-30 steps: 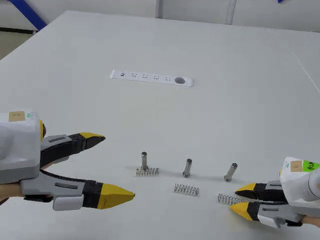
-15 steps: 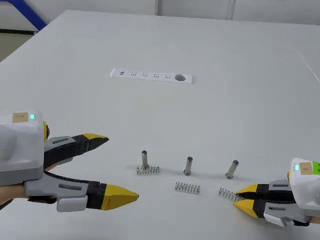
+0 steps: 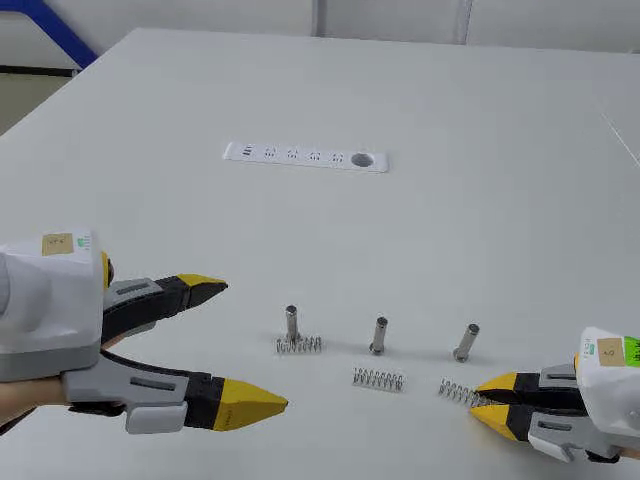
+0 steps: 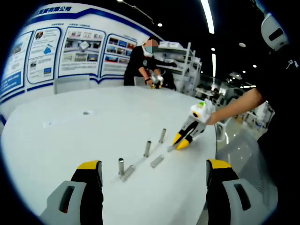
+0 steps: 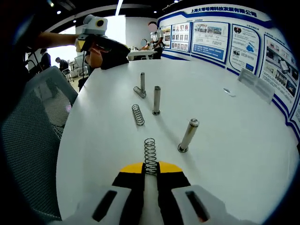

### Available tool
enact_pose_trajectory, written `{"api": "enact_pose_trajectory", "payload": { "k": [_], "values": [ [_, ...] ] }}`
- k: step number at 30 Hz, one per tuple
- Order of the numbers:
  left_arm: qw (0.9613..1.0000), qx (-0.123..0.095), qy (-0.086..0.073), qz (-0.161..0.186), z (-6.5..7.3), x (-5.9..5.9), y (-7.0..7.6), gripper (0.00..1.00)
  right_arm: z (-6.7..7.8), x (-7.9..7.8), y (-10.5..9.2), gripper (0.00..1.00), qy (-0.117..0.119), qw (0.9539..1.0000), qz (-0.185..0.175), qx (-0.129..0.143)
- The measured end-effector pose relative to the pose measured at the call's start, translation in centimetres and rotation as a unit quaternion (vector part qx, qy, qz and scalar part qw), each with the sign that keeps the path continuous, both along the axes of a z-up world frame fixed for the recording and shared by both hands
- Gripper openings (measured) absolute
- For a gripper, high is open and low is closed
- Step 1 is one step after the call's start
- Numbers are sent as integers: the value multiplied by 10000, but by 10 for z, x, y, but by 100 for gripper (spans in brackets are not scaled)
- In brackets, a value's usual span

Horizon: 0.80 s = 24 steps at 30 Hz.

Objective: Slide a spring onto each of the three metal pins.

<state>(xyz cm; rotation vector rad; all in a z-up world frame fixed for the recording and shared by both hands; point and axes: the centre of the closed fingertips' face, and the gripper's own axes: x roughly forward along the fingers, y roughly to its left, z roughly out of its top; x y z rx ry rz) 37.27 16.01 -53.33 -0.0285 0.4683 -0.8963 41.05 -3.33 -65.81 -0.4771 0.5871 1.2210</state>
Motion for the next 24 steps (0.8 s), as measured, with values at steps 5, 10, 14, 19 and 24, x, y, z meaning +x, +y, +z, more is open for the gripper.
{"api": "enact_pose_trajectory", "payload": {
  "k": [5, 10, 14, 19, 24],
  "values": [
    [9999, 10, -60, -100, 1, -2, -3, 91, 15, -2, 1, 10, -92, 9999, 59, -36],
    [9997, 3, -114, -212, 1, -3, -11, 89, 38, -3, 3, 10, -173, 9997, 168, -4],
    [9993, -40, -255, -268, 2, -4, -20, 89, 61, -8, 10, 10, -301, 9990, 311, 82],
    [9978, 54, -352, -554, -1, -11, -36, 86, 85, -16, 20, 10, -491, 9972, 547, 94],
    [9965, 27, -426, -719, 0, -16, -49, 83, 104, -27, 30, 11, -608, 9956, 705, 132]
  ]
}}
